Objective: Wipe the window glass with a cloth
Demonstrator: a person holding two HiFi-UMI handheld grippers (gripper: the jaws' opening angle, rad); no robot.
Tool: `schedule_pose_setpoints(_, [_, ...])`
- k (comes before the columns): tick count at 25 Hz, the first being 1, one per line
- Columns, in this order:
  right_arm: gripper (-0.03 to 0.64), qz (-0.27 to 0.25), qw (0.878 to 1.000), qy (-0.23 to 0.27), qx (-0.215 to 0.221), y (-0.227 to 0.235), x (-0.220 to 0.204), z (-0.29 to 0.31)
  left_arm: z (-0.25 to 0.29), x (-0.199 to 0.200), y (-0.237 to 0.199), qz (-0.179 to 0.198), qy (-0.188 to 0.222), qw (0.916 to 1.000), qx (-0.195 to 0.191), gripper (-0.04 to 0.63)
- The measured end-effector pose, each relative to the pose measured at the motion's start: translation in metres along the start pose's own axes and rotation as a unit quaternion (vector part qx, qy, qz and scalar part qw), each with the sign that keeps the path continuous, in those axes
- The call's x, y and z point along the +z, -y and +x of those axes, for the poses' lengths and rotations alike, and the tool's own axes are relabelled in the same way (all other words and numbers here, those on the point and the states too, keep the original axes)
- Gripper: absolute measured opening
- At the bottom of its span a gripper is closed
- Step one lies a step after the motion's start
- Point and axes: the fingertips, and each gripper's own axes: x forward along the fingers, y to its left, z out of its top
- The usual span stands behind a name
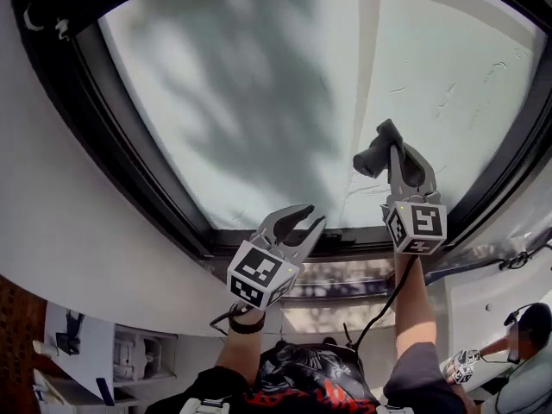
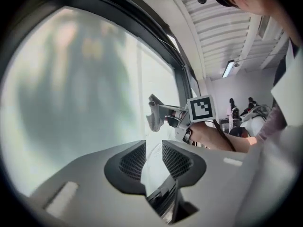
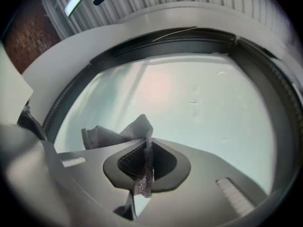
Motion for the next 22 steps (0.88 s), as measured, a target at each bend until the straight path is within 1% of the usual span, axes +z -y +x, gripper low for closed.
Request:
schedule_pose_setpoints(2, [0.018,-0.002,0.998,-0.024,-0.061,0.07,-0.018,-0.015,0.021,-0.002,0.012,0.003,-0.007,0.9998,-0.017,0.095])
schedule_pose_setpoints(3, [0.018,0.0,0.995,-0.038,-0.095,0.106,-0.027,-0.025,0.029,-0.002,0.018,0.003,-0.009,0.9997,-0.024,0.095])
schedule_pose_setpoints(4, [0.018,0.003,0.99,-0.052,-0.132,0.142,-0.036,-0.037,0.037,-0.002,0.026,0.002,-0.01,0.9994,-0.032,0.095])
schedule_pose_setpoints(6, [0.018,0.012,0.976,-0.077,-0.202,0.206,-0.051,-0.067,0.049,0.0,0.042,0.003,-0.011,0.9987,-0.049,0.095])
schedule_pose_setpoints(8, [0.018,0.028,0.963,-0.09,-0.253,0.25,-0.061,-0.09,0.056,0.001,0.053,0.005,-0.012,0.9983,-0.057,0.095])
schedule_pose_setpoints(9, [0.018,0.038,0.959,-0.09,-0.265,0.261,-0.062,-0.097,0.059,0.002,0.055,0.005,-0.013,0.9983,-0.056,0.095])
schedule_pose_setpoints(10, [0.018,0.048,0.959,-0.085,-0.267,0.263,-0.061,-0.1,0.061,0.001,0.056,0.005,-0.013,0.9984,-0.054,0.095])
schedule_pose_setpoints(11, [0.018,0.054,0.962,-0.077,-0.256,0.256,-0.058,-0.099,0.062,0.001,0.055,0.005,-0.013,0.9987,-0.049,0.095])
schedule_pose_setpoints(12, [0.018,0.053,0.969,-0.066,-0.232,0.238,-0.053,-0.093,0.062,-0.001,0.053,0.006,-0.014,0.999,-0.041,0.095])
schedule_pose_setpoints(13, [0.018,0.046,0.978,-0.053,-0.198,0.21,-0.047,-0.08,0.059,-0.003,0.048,0.006,-0.016,0.9994,-0.029,0.095])
schedule_pose_setpoints(15, [0.018,0.023,0.994,-0.022,-0.106,0.133,-0.03,-0.048,0.048,-0.008,0.036,0.006,-0.019,0.9998,-0.005,0.095])
schedule_pose_setpoints(16, [0.018,0.012,0.998,-0.005,-0.058,0.09,-0.021,-0.035,0.041,-0.009,0.03,0.006,-0.021,0.9998,0.004,0.095])
schedule_pose_setpoints(17, [0.018,0.006,1.0,0.011,-0.012,0.047,-0.011,-0.024,0.033,-0.01,0.023,0.006,-0.022,0.9997,0.013,0.095])
schedule_pose_setpoints(18, [0.018,0.001,0.999,0.024,0.034,0.002,-0.002,-0.015,0.022,-0.011,0.015,0.003,-0.022,0.9995,0.024,0.095])
schedule_pose_setpoints(19, [0.018,-0.002,0.996,0.034,0.083,-0.045,0.006,-0.005,0.007,-0.012,0.004,-0.002,-0.022,0.9989,0.041,0.097])
schedule_pose_setpoints(21, [0.018,0.001,0.983,0.049,0.175,-0.139,0.016,0.012,-0.038,-0.013,-0.026,-0.019,-0.015,0.9952,0.095,0.095])
schedule_pose_setpoints(22, [0.018,0.008,0.976,0.054,0.213,-0.182,0.019,0.02,-0.066,-0.012,-0.043,-0.024,-0.009,0.9916,0.127,0.095])
